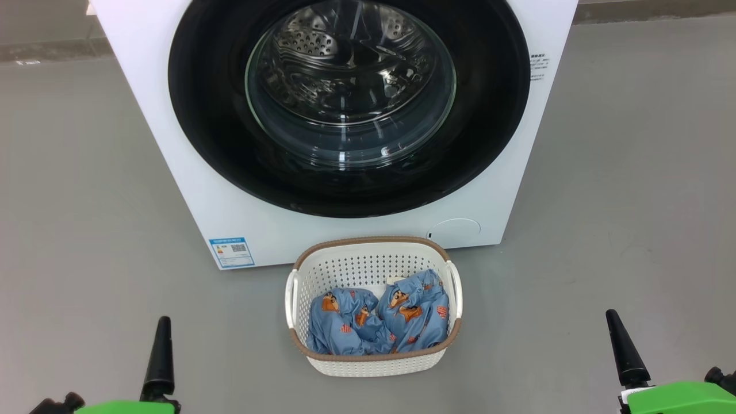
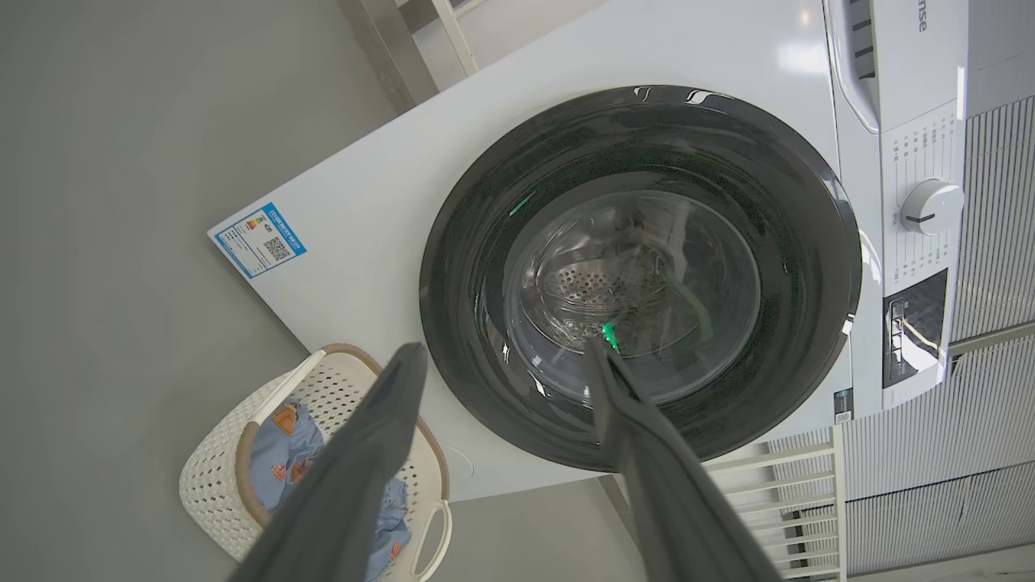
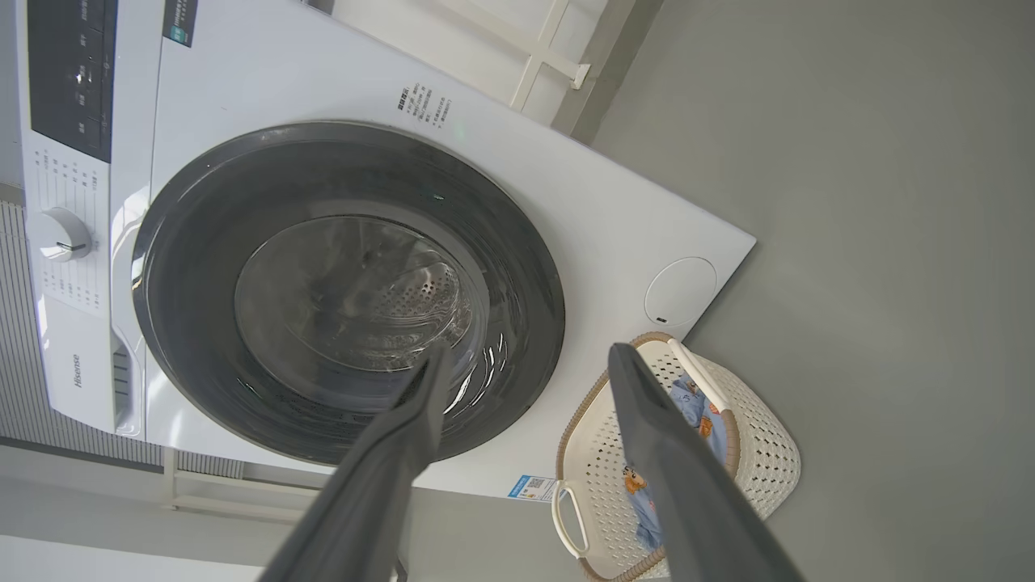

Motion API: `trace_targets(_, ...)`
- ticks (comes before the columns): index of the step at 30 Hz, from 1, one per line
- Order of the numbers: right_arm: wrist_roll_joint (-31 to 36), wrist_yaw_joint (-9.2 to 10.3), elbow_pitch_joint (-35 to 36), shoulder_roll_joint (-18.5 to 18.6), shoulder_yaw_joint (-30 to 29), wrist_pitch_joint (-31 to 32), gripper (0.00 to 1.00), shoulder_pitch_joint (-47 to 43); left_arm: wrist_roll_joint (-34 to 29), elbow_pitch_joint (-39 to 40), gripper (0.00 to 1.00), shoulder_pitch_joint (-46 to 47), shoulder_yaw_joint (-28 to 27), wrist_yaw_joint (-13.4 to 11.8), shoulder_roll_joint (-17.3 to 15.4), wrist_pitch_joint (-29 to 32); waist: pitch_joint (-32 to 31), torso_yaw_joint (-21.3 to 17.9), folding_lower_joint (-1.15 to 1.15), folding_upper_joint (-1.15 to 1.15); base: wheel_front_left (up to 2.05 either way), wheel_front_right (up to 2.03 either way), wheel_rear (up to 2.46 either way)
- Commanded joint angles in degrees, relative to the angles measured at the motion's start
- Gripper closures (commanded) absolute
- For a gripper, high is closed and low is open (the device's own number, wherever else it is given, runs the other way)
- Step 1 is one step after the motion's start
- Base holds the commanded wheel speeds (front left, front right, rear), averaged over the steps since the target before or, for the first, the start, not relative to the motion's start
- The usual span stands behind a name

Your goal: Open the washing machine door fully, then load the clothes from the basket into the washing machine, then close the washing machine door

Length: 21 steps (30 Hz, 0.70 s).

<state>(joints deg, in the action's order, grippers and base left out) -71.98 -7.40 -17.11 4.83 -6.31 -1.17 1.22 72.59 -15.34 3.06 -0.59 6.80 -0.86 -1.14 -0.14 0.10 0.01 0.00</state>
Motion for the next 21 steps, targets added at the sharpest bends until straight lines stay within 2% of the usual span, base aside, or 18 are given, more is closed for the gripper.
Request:
trace_targets(1, 2.6, -0.03, 1.3, 1.0, 0.4, -0.7, 0.0, 2.2, -2.5, 2.0, 0.0, 2.7, -0.4, 0.2, -1.0, -0.7, 0.0, 0.0, -0.01, 0.0, 0.0, 0.0, 0.0)
trace_targets(11, 14.1, -0.04, 1.1, 1.3, 0.1, -2.4, 0.0, 2.5, -13.2, 3.3, 0.0, 2.6, 1.0, -0.3, -1.1, -2.4, -0.2, 0.2, -0.01, 0.0, 0.0, 0.0, 0.0)
trace_targets(21, 26.7, -0.05, 1.2, 1.6, -0.4, -4.0, 0.0, 2.7, -26.9, 3.7, 0.0, 2.4, 2.8, -1.2, -1.5, -4.1, -0.4, 0.2, -0.01, 0.0, 0.0, 0.0, 0.0)
